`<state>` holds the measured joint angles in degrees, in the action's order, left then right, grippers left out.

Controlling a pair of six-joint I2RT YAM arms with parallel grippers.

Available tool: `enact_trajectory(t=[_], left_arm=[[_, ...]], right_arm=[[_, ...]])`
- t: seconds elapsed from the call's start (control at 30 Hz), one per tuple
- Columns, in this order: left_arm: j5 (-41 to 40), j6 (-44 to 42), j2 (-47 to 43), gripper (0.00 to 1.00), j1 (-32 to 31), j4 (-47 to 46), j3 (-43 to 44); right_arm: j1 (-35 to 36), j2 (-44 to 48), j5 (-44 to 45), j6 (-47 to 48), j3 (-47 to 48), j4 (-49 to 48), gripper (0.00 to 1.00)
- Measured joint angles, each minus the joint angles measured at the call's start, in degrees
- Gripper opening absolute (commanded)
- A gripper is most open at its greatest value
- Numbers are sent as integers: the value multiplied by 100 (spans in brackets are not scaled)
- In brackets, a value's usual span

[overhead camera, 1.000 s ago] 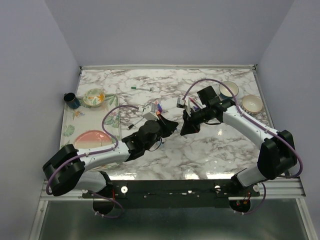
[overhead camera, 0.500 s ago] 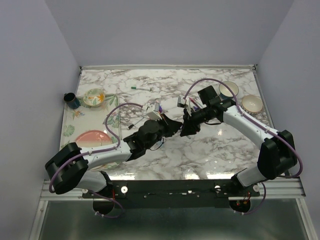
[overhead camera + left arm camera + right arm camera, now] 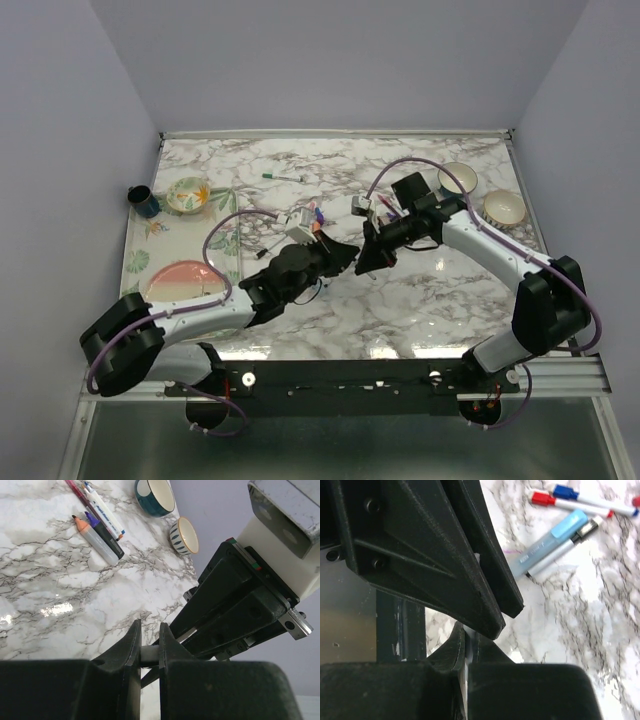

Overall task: Open the pen caps
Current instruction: Open the pen cap, then place the pen cap on the table with the left arm

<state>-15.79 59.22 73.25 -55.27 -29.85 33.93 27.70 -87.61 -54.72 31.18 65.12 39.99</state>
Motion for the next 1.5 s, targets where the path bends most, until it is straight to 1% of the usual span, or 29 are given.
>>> enact_trajectory(t=[0.1,0.23,0.3,0.37,0.43,0.53,0.73,0.9,1.17,1.3,1.5], left_arm=[[-9,2,-367,0,35,208,-90],[186,11,-955,0,310,527,-184],[-2,-9,-1290,0,667,629,-245],[-282,-44,-1655,0,1244,710,-306],[-376,-74,-1834,0,1526,767,-343],[-439,-125,-1987,0,1663,931,-404],[-437,-210,-1985,0,1751,1102,-623],[-402,-223,-1860,0,1779,1130,-892],[-81,-313,-1023,0,1805,1067,-968],[92,-415,-544,0,1808,1062,-874],[243,-616,170,0,1808,1069,-422]], right_arm=[[96,-4,-192,26,31,-153,1],[234,-7,-345,37,184,-496,1],[229,0,-181,131,192,-315,1],[162,-33,-20,188,127,-129,1],[116,-103,199,247,90,70,1],[164,-140,323,297,81,164,1],[199,-140,667,343,81,232,1],[197,-138,1102,334,81,219,1],[138,-138,1537,280,81,190,0],[52,-138,1655,227,81,164,1],[-37,-133,1746,177,81,157,1]])
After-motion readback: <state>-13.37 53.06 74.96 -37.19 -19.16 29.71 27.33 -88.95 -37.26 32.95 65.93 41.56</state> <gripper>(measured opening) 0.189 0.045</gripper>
